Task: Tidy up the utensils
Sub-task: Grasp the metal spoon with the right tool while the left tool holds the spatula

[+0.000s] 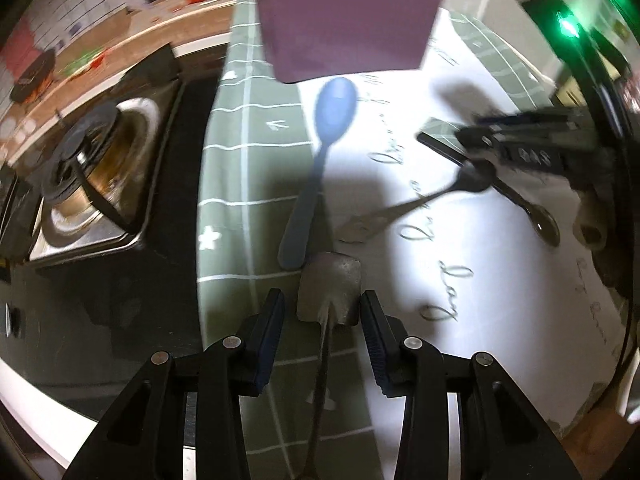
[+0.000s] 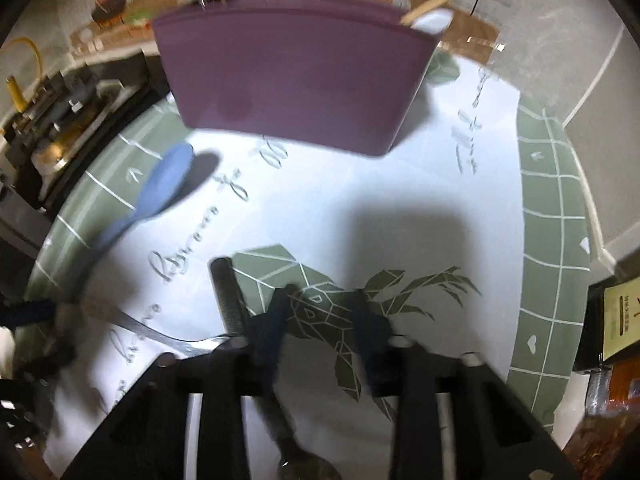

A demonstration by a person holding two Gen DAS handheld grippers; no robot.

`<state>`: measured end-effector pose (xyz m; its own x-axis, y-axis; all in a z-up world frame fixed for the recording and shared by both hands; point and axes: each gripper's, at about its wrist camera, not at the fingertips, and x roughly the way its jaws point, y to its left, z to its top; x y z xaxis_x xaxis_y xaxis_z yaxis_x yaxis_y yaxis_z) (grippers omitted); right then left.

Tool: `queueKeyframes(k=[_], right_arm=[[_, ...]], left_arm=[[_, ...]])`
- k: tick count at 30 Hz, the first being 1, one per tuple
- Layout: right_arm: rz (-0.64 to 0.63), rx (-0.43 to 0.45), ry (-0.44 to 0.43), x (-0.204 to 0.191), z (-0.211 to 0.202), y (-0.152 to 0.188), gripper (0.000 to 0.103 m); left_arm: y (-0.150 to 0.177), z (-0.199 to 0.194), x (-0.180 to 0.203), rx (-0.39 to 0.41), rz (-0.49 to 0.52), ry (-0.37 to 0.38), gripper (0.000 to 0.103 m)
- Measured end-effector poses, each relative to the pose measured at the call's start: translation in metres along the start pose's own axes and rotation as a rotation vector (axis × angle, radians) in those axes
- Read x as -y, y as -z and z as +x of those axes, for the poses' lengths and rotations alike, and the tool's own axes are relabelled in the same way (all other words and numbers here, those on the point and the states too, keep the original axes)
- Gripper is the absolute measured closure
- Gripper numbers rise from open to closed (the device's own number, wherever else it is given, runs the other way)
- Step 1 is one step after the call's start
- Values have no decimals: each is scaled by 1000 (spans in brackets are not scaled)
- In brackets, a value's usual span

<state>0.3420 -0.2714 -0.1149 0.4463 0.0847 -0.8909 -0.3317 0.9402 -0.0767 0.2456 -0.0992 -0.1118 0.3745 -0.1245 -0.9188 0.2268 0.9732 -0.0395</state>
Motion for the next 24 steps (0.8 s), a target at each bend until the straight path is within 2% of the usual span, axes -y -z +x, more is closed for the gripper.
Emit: queueKeyframes(k=[4, 10, 15, 17, 20, 21, 22, 24], right_arm=[[-33, -28, 1, -2, -8, 14, 76], [-94, -64, -132, -16, -32, 55, 76], [-103, 3, -182, -22, -58, 68, 71], [-74, 5, -243, -23, -60, 68, 70], [-34, -44, -403, -38, -56, 72, 70], [-30, -60, -430, -43, -57, 73, 70], [-27, -86, -453, -49, -53, 74, 71], [-32, -109, -422, -55, -43, 72, 78]], left_arm=[[-5, 0, -11, 6, -58, 8, 62], [-7, 2, -16, 12, -95, 21, 62], [-7, 1, -19, 13, -117, 39, 62], [-7, 0, -22, 12, -132, 48, 62], [-7, -2, -25, 12, -152, 56, 61], [-7, -2, -25, 12, -156, 55, 61], [-7, -3, -26, 13, -161, 55, 61], [-7, -5, -28, 15, -167, 54, 61]])
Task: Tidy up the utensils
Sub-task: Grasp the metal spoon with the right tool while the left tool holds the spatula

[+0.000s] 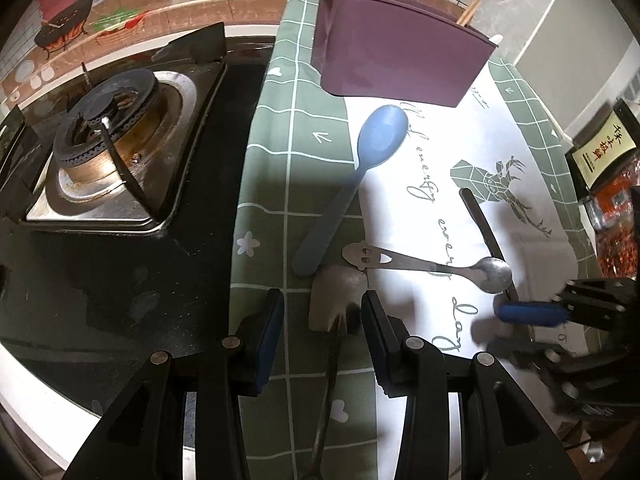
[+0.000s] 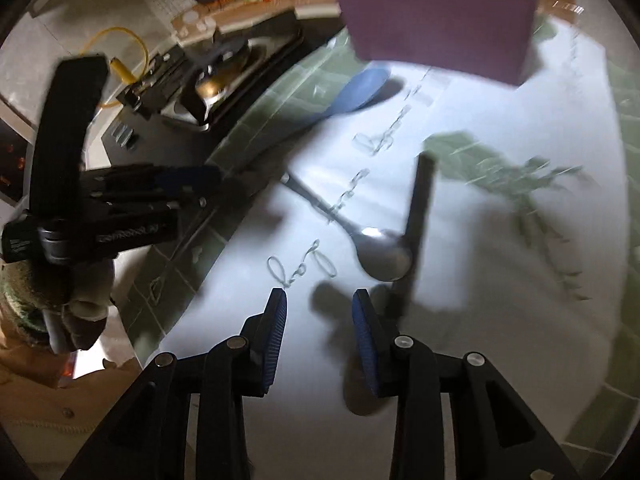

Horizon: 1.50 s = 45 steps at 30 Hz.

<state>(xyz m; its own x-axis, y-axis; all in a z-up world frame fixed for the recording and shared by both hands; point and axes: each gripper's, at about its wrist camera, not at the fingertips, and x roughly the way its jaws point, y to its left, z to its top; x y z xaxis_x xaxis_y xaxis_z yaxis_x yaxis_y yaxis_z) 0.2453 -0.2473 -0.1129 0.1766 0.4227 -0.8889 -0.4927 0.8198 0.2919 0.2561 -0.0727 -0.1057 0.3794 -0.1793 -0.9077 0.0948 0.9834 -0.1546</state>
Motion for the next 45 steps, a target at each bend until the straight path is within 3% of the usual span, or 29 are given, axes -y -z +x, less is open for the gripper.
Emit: queueKeyframes(k=[1, 5, 7, 11, 14, 21, 28, 33, 38, 42, 43, 45], right_arm=[[-5, 16, 33, 2, 0, -5, 84], [21, 54, 99, 18, 5, -30, 83], [50, 55, 72, 22, 8, -44, 78], [160, 83, 46, 29, 17, -68, 59], [224, 117, 108, 27, 23, -84, 55], [15, 123, 322, -8, 42, -90, 48], [-10, 122, 305, 22, 20, -53, 45], [55, 123, 303, 52, 2, -32, 42], [68, 183, 272, 62, -15, -18, 44], [-26, 206, 206, 47, -23, -21, 49], [-58, 205, 191, 40, -21, -23, 49], [-135, 203, 169, 28, -16, -30, 49]], left_arm=[[0, -1, -1, 2, -3, 1, 61], [4, -8, -2, 9, -16, 9, 60], [6, -13, -4, 19, -22, 11, 58], [9, -26, -7, 46, -29, -7, 54], [10, -33, -13, 64, -35, -30, 50], [10, -34, -17, 70, -28, -39, 50], [11, -28, -14, 50, -18, -11, 50], [16, -19, 1, 22, 73, 38, 50], [13, -2, 16, -20, 147, -3, 53], [6, 8, 20, -8, 161, -28, 61], [3, 9, 21, 2, 154, -37, 70], [1, 9, 21, 5, 134, -23, 70]])
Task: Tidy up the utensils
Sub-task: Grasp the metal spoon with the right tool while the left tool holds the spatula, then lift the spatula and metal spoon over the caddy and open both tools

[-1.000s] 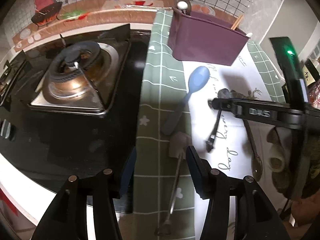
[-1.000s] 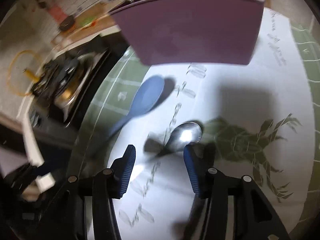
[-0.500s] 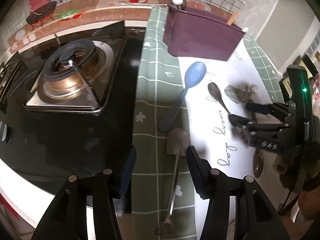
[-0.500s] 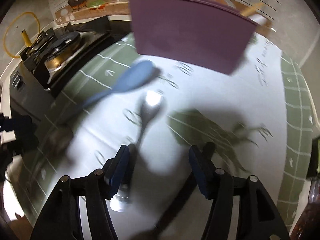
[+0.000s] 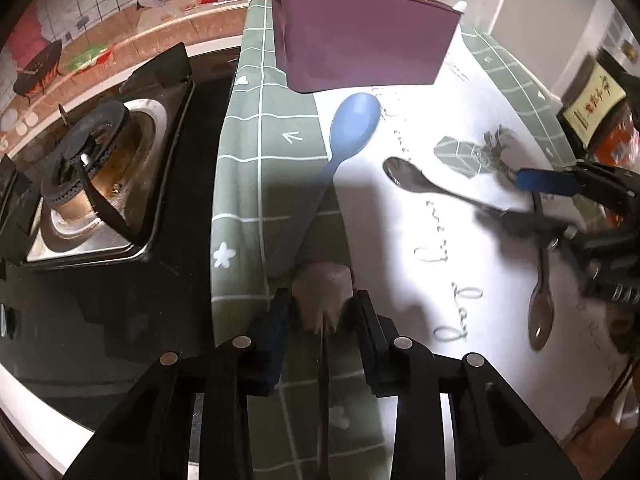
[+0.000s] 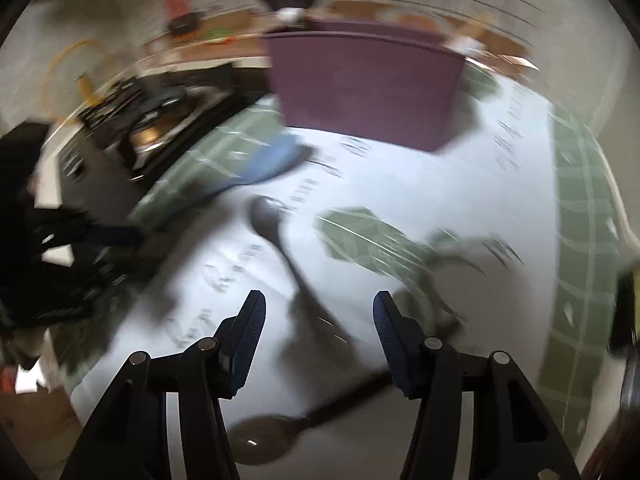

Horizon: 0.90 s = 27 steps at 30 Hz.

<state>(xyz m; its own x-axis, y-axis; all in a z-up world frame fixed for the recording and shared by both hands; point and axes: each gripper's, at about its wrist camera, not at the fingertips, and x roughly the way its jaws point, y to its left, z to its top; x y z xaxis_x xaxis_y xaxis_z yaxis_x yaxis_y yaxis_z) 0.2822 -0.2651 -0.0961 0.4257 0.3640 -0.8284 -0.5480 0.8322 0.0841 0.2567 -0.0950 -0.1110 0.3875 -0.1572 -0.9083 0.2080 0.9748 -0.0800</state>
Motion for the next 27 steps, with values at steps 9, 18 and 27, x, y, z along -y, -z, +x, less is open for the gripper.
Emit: queueKeyframes(k=[9, 18, 27], right_arm=[[-99, -76, -29, -29, 58, -45, 49], [-71, -32, 18, -34, 38, -48, 76], [114, 126, 5, -1, -37, -41, 77]], left_arm=[[14, -39, -8, 83, -59, 63, 70], [5, -83, -11, 229, -93, 89, 70], [-30, -106, 5, 335, -32, 122, 70]])
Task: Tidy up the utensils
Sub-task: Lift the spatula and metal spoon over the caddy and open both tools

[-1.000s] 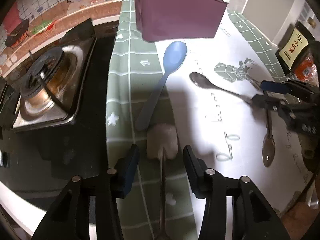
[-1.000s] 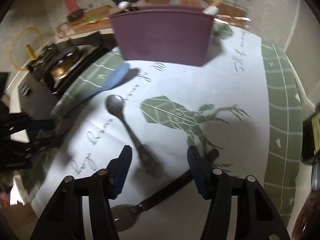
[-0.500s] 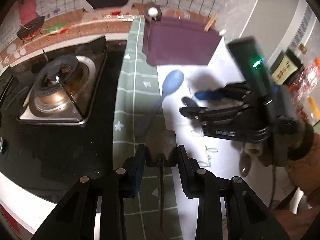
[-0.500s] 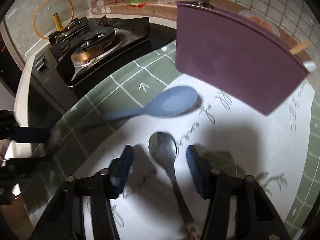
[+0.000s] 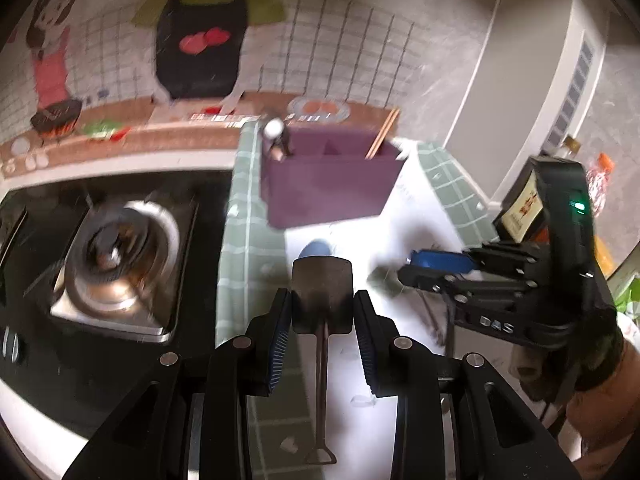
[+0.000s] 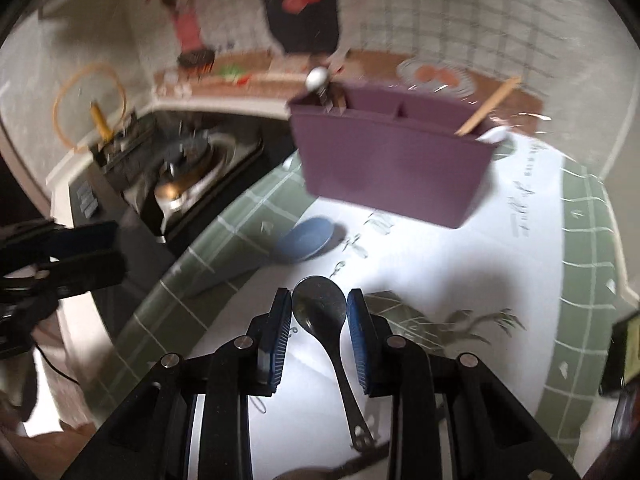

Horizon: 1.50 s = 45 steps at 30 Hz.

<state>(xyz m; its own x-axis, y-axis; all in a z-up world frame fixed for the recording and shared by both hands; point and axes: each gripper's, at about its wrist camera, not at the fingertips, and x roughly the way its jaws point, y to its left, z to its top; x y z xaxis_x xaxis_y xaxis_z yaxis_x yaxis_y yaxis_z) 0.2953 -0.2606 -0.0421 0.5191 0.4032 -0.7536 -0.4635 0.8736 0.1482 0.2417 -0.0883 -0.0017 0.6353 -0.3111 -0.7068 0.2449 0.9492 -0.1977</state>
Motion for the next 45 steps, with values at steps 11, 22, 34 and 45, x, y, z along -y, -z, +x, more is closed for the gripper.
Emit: queueKeyframes(k=[11, 22, 34, 45], right_arm=[[136, 224, 11, 38, -77, -46, 77], [118, 494, 75, 49, -156, -156, 77], [205, 466, 73, 78, -106, -179, 77], [247, 388, 57, 92, -46, -171, 77]], left_arm=[[-75, -15, 26, 144, 73, 47, 70], [-200, -56, 22, 461, 23, 69, 70], [-215, -2, 1, 493, -60, 0, 70], [-208, 64, -8, 436, -78, -27, 70]])
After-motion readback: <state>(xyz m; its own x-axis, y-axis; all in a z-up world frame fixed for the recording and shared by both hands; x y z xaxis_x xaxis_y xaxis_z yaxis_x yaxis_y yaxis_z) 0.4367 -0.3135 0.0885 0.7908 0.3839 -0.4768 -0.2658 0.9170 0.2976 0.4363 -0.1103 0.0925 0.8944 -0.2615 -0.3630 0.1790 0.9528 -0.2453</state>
